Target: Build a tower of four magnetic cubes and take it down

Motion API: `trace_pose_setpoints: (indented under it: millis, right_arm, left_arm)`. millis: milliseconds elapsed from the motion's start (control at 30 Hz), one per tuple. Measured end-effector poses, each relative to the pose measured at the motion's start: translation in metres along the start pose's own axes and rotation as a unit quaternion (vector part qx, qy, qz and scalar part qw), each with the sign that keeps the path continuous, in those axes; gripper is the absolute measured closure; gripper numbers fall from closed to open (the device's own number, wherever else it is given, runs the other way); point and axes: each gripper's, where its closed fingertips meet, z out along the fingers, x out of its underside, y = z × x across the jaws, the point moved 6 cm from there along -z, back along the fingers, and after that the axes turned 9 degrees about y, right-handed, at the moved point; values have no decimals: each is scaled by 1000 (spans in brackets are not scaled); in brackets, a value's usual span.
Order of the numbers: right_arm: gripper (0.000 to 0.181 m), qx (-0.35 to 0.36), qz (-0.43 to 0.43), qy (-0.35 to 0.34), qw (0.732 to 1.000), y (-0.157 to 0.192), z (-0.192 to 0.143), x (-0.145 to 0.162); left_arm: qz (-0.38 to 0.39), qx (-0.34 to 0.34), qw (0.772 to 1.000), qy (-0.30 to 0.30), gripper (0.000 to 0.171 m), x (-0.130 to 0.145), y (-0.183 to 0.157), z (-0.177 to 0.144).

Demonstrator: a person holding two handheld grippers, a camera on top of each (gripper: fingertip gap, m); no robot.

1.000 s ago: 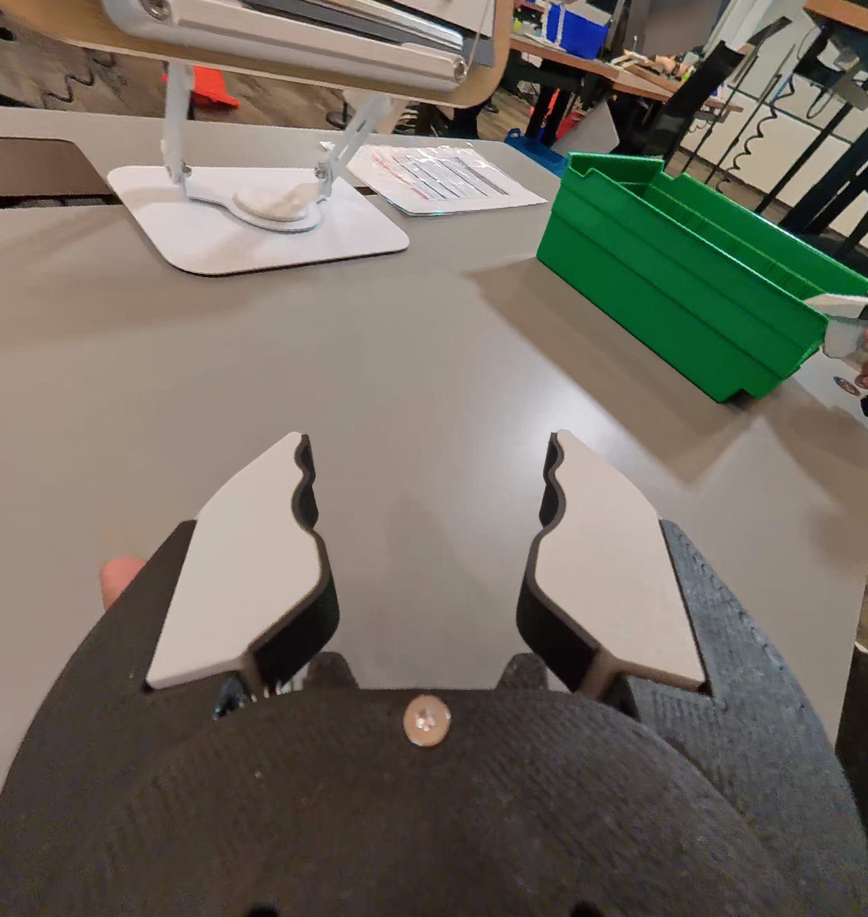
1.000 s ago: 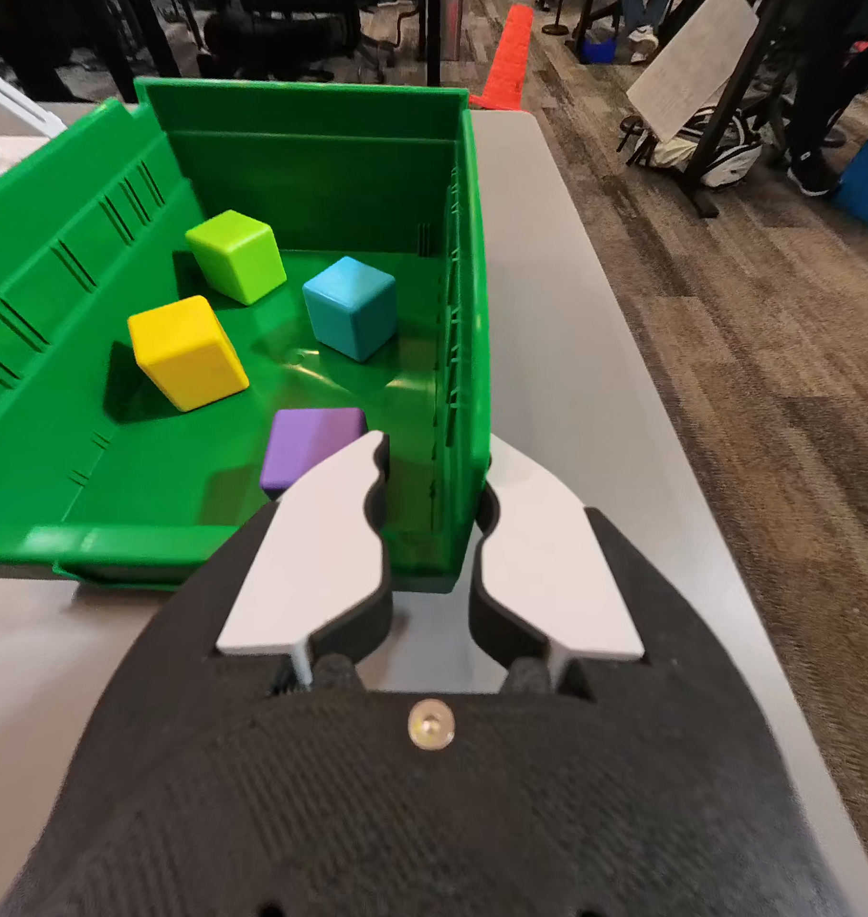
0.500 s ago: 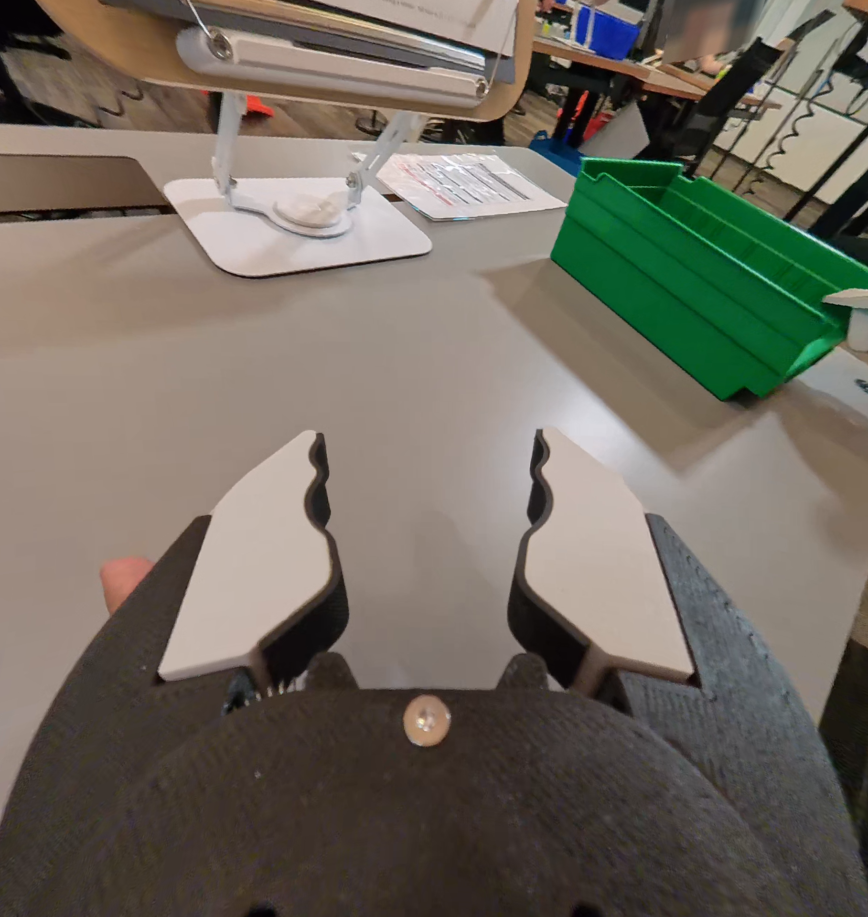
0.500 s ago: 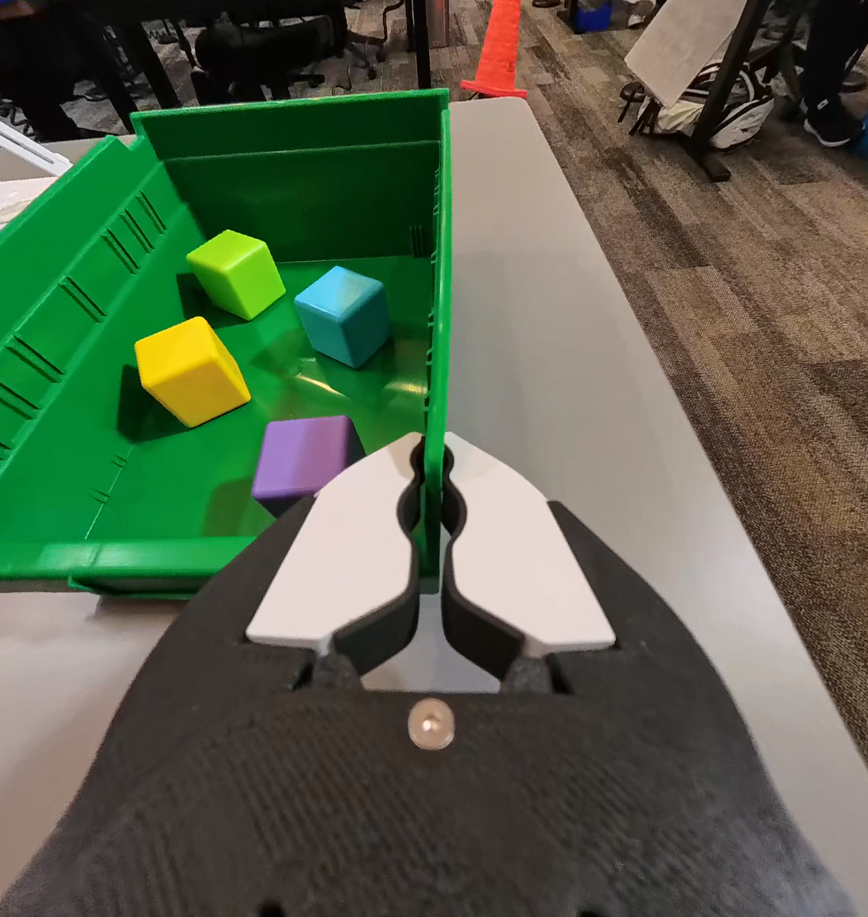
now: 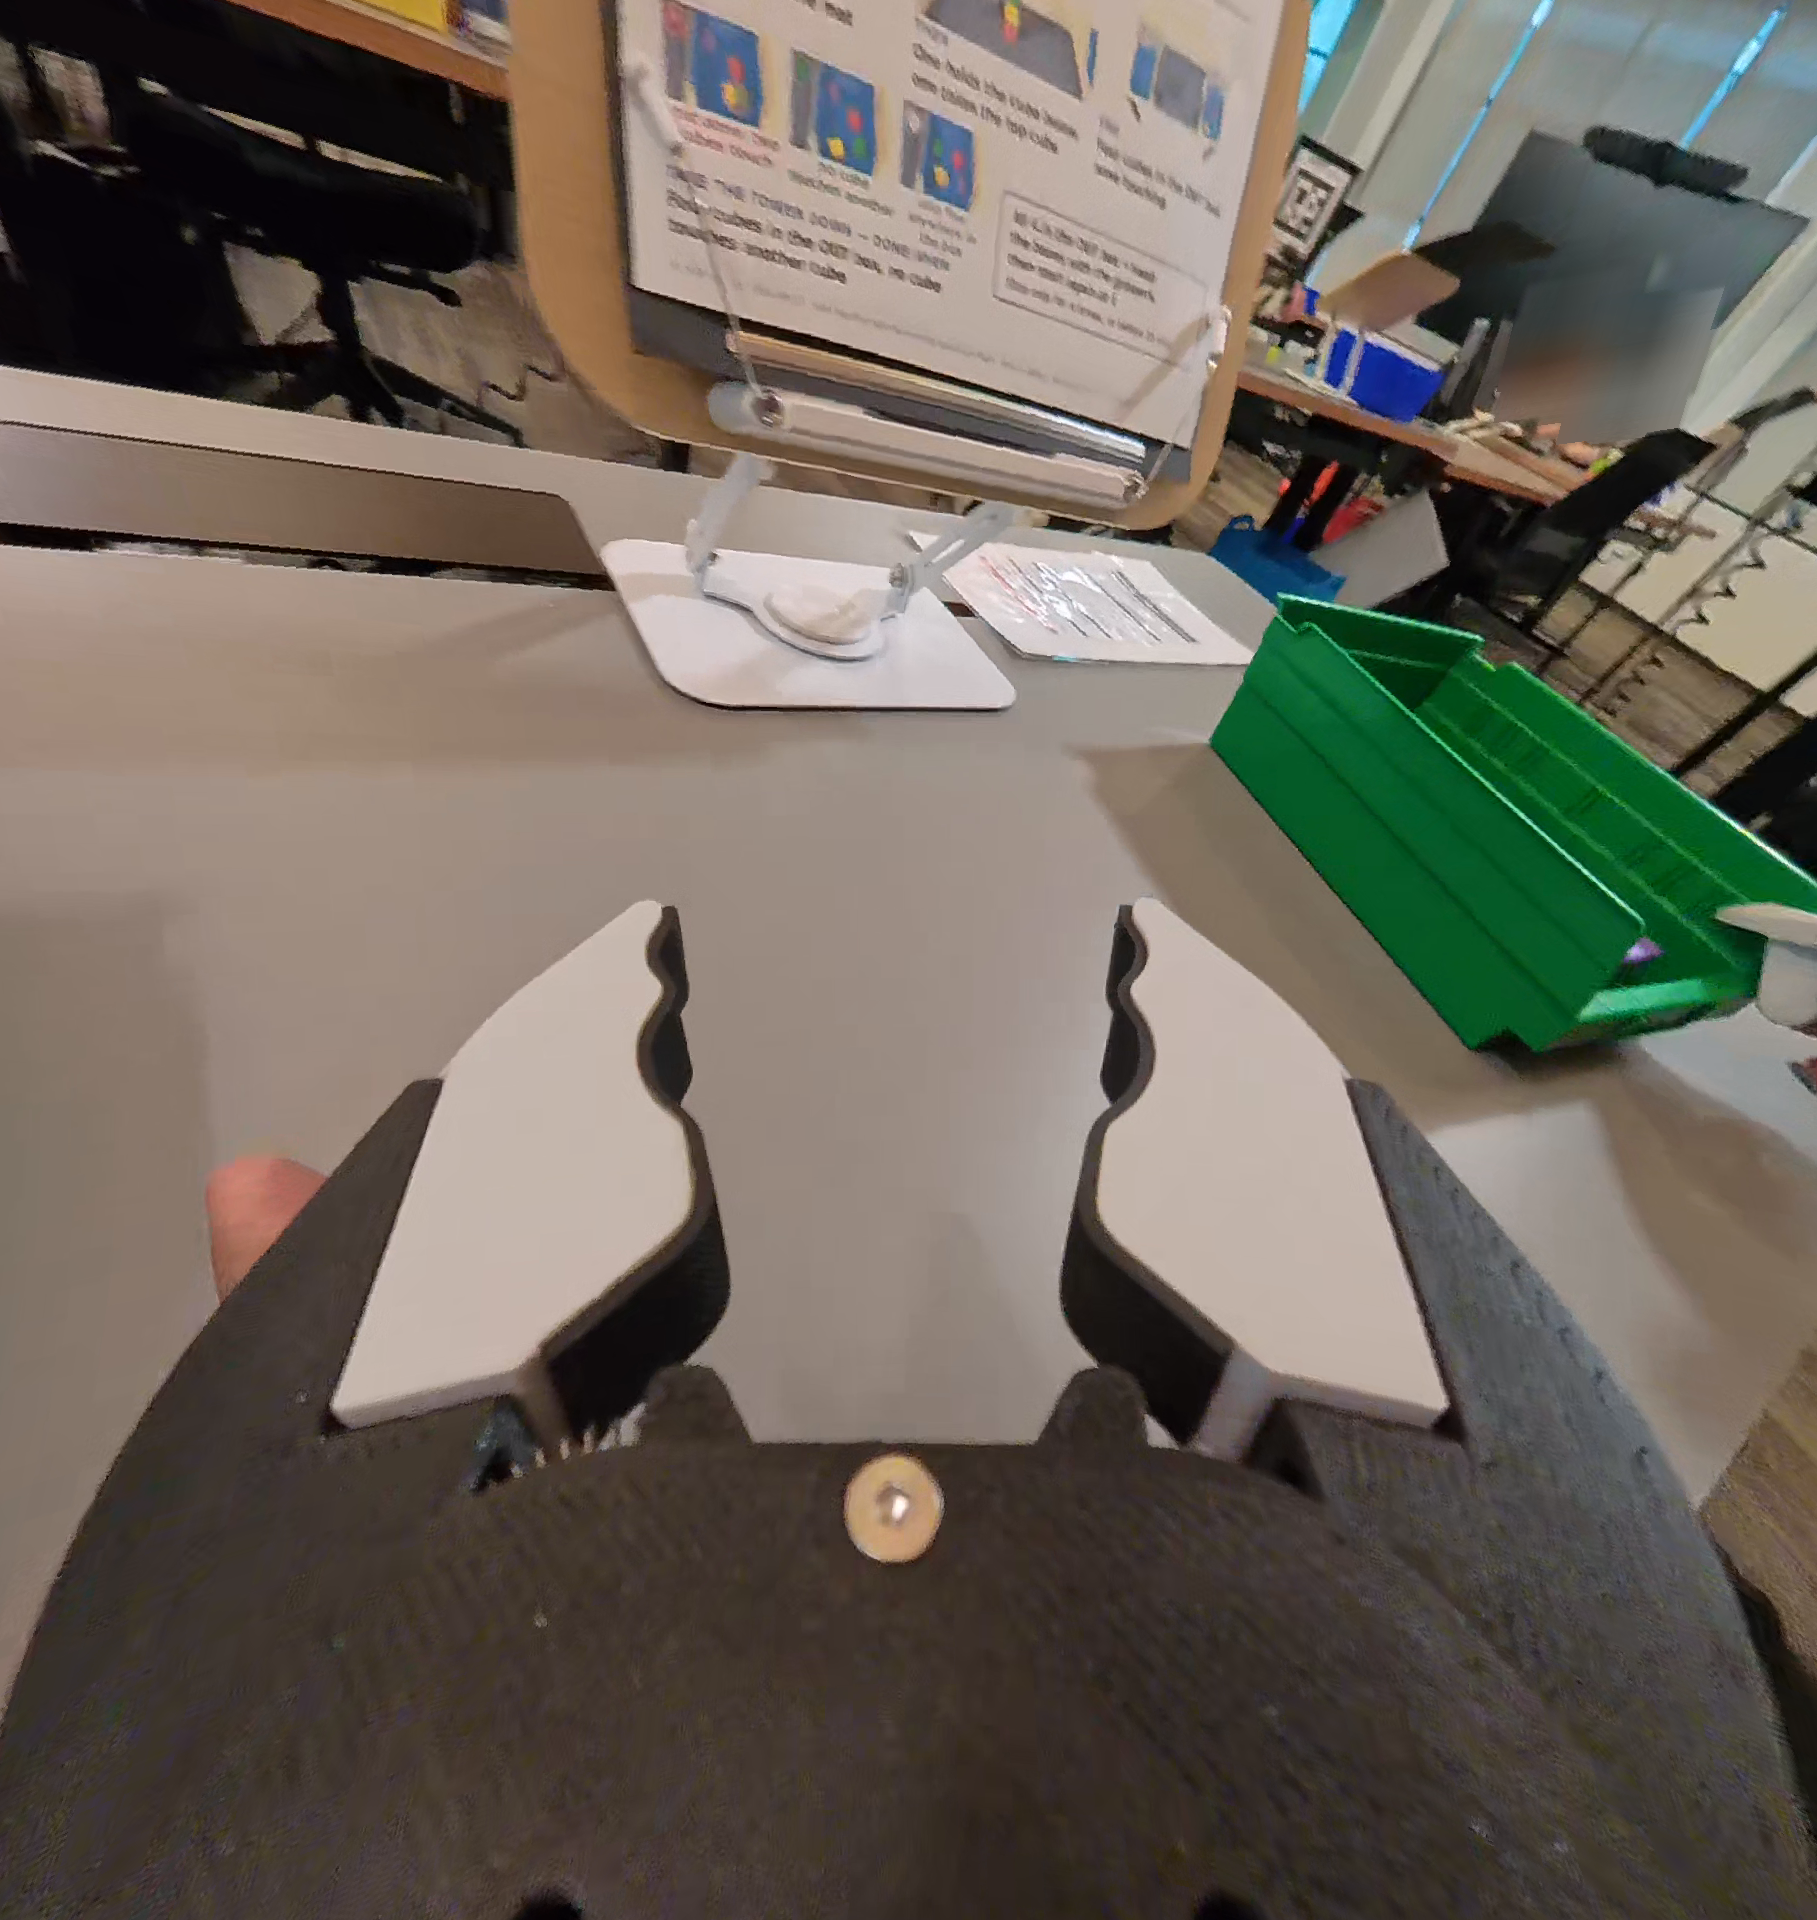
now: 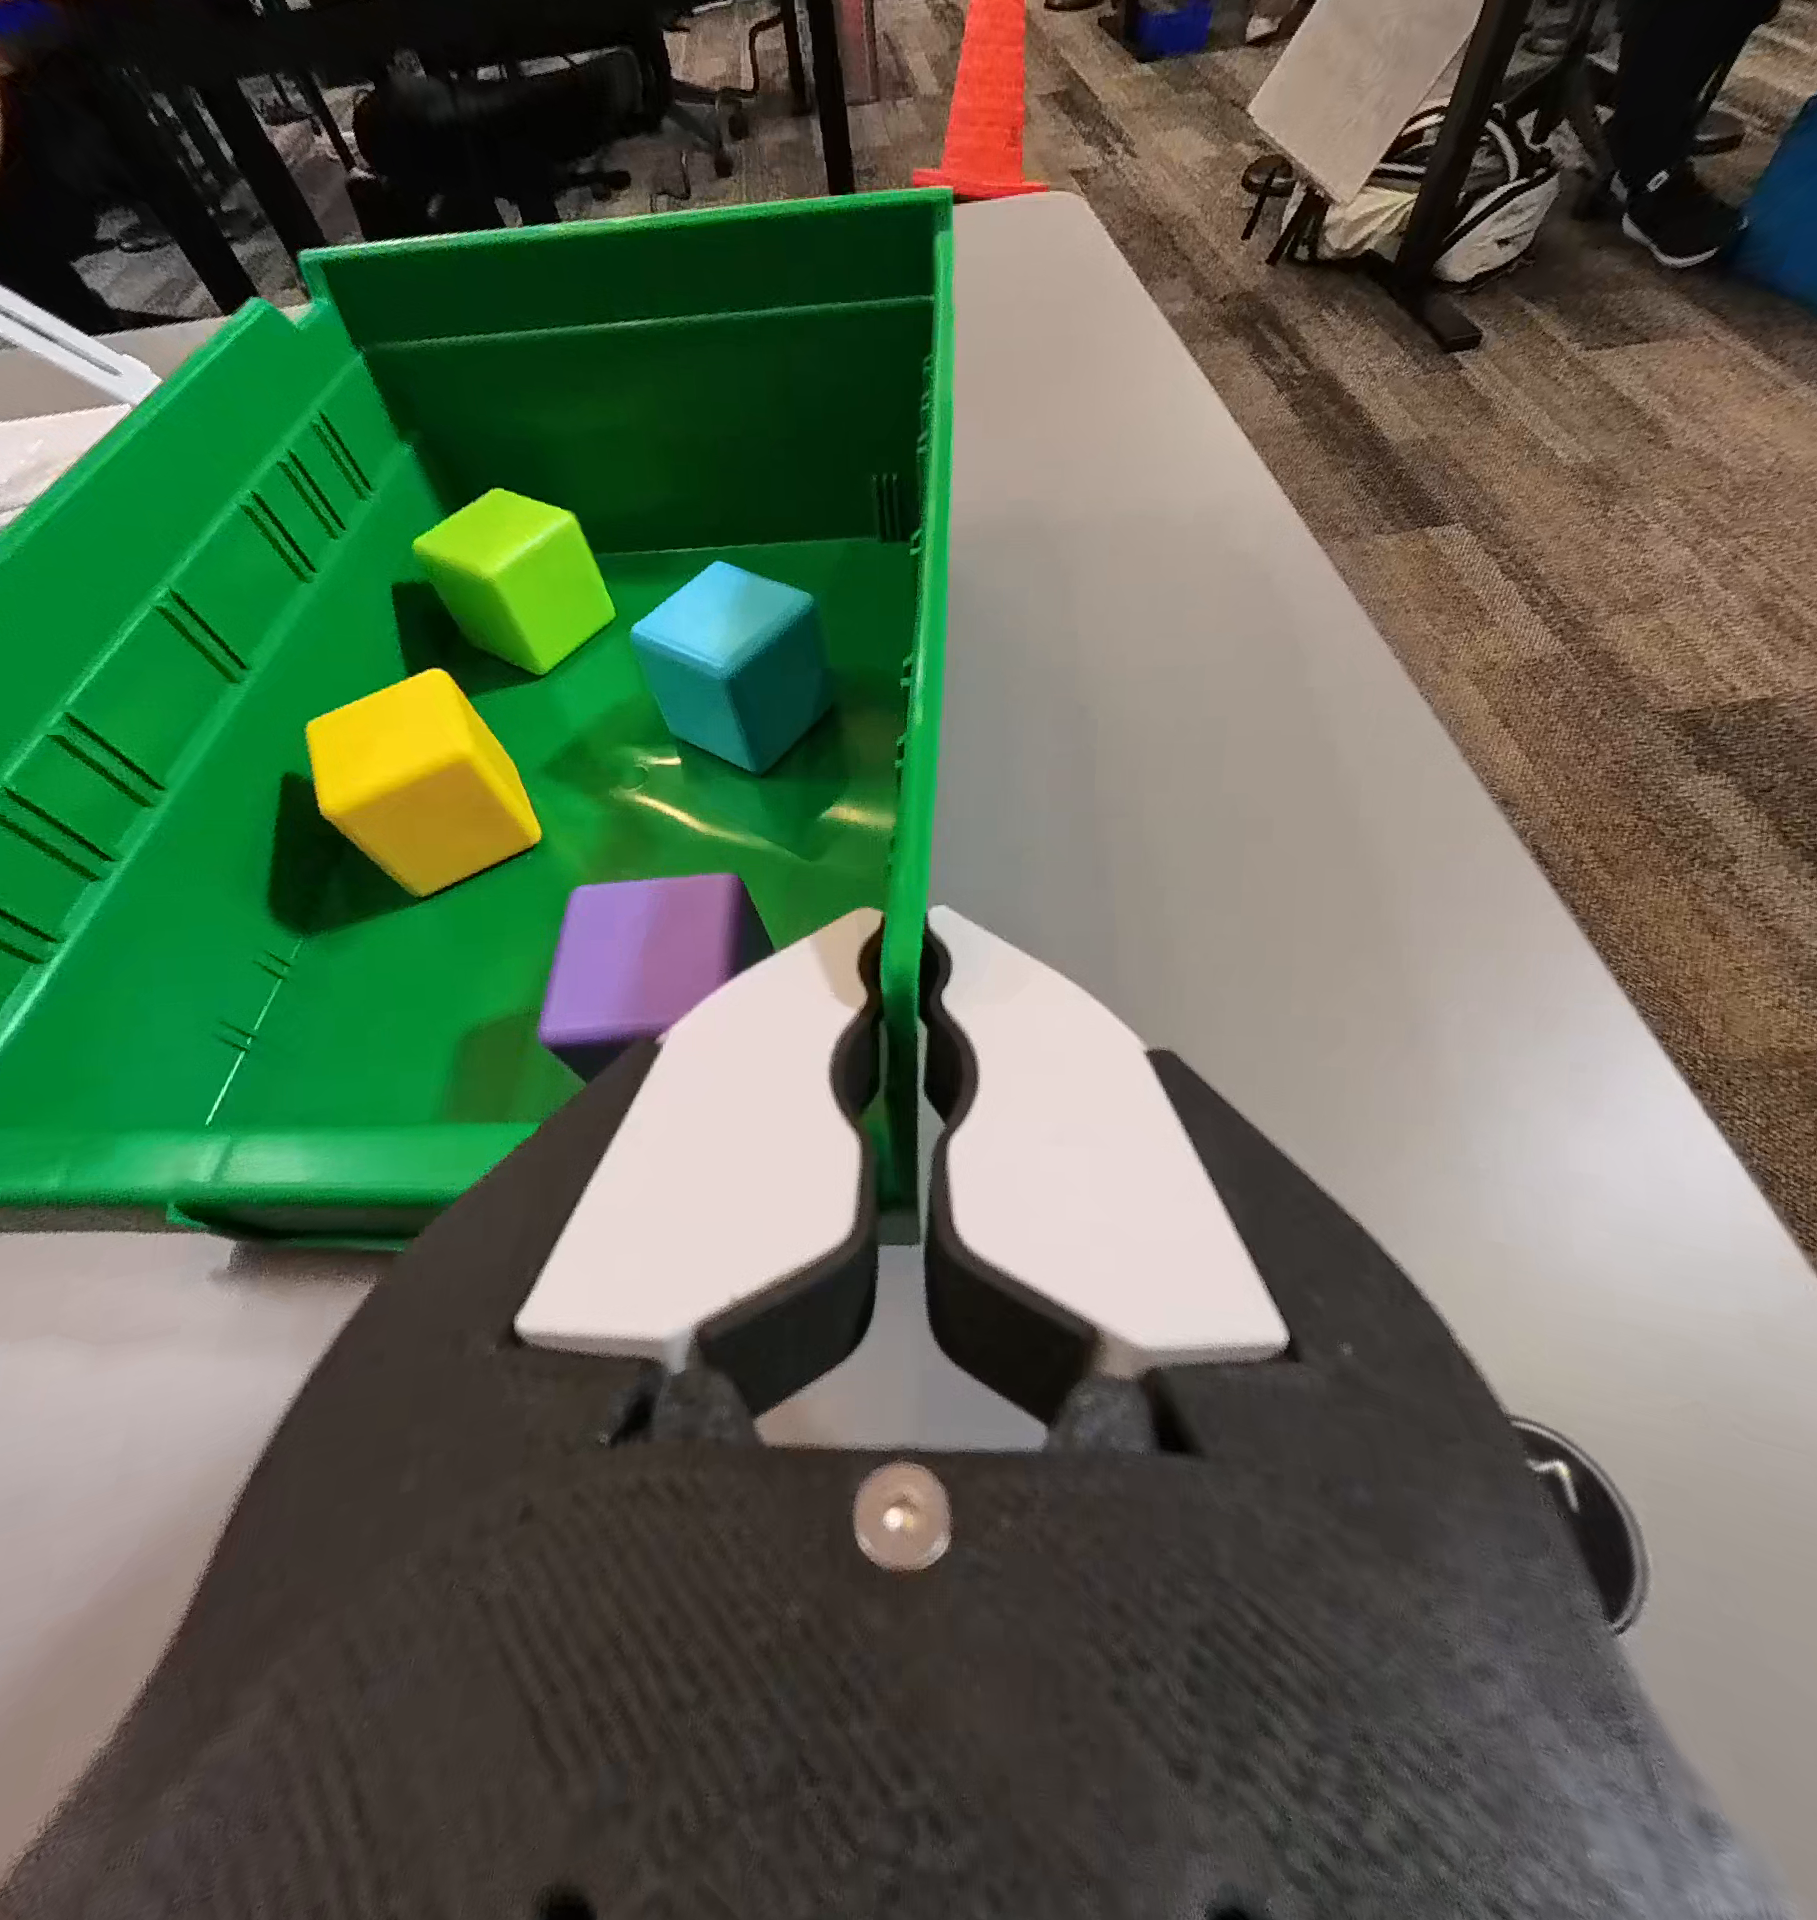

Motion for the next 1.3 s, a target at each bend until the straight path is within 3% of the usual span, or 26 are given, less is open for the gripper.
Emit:
trace_pose_setpoints:
  millis: [167,467,567,733,967,1133,1300]
  right_arm:
    - [177,-8,-13,-1,1000,10,-5,4]
    - [177,-28,-33,-2,999,33,-18,11]
    - [178,-43,-29,-2,999,44,-21,13]
    - [178,-59,-38,1,998,70,-29,16]
    - [177,-83,-64,11,994,116,-39,26]
    - [176,-108,-70,16,992,141,-44,33]
    - [177,-125,-89,15,988,160,-44,37]
  left_arm:
    - [-1,-106,994,-20,93,1,25,-40]
    - [-22,-293,955,-26,89,18,86,-107]
    - [-45,-326,944,-6,85,35,107,-111]
    - [-62,-322,944,27,83,48,121,-101]
    - [-51,-365,927,64,84,54,139,-93]
    - [-25,-385,919,77,119,54,147,-93]
    - [-5,-399,914,80,143,55,149,-90]
